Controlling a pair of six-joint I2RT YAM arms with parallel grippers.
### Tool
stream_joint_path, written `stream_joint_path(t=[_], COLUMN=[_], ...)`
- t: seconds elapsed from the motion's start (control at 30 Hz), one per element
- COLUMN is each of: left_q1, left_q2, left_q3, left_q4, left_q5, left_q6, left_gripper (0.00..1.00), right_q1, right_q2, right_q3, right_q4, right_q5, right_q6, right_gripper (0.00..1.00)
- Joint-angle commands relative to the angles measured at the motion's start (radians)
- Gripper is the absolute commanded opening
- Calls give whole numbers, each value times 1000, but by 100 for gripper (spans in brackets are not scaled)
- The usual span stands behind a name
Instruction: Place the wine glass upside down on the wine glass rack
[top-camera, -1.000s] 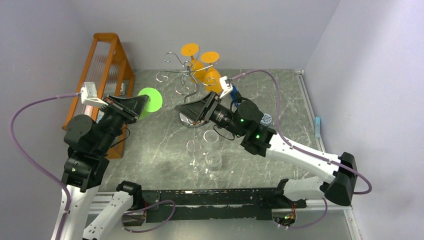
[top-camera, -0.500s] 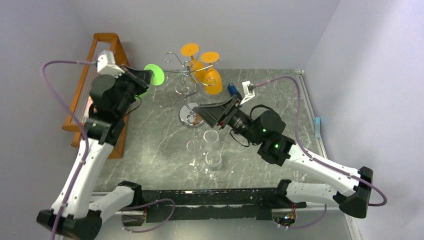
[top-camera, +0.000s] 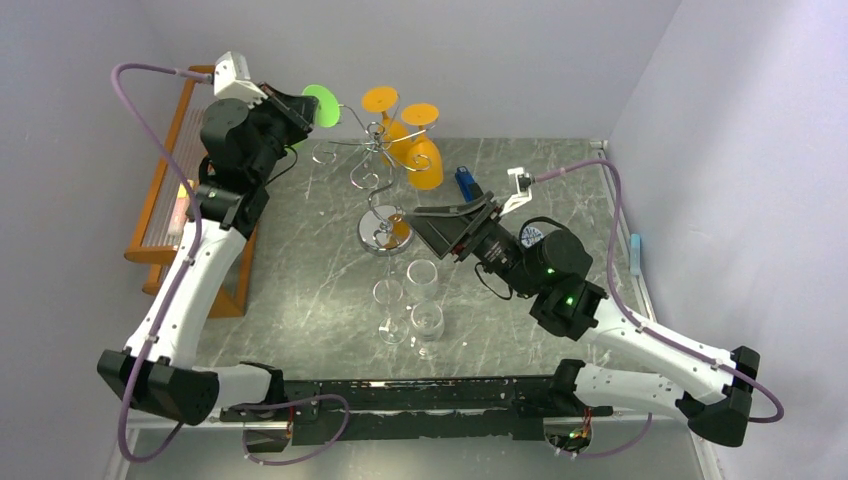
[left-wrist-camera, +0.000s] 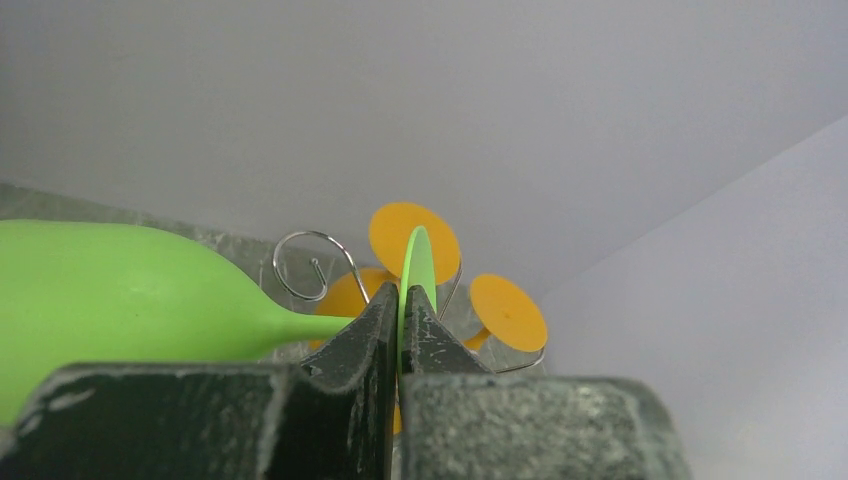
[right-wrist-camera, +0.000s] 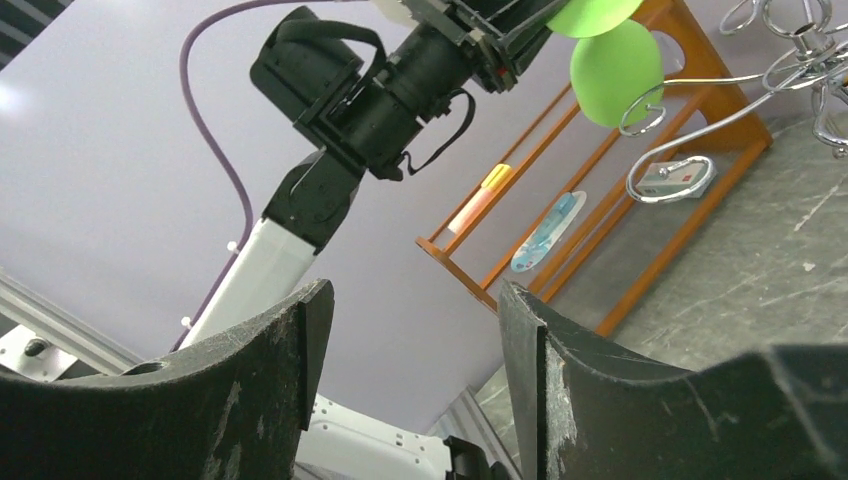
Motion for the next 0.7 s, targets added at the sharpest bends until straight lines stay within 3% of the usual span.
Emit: stream_joint_path(t=[0.0,0.37,0.67], left_q1=[3,7,64], left_q2=[48,90,145], left_q3=[15,-6,-22], left_q4=[65,45,104], left_q5=[90,105,256], left_q6=[-20,-157,-329], left_gripper=[5,5,5], right_q1=[-4,-4,-4], right_q2=[-19,-47,-39], right_q3=[-19,-28,-23], right_q4=[-9,-41,-39], right_q5=[23,56,44], right_q6=[-13,-7,-5], right_gripper=[65,65,64])
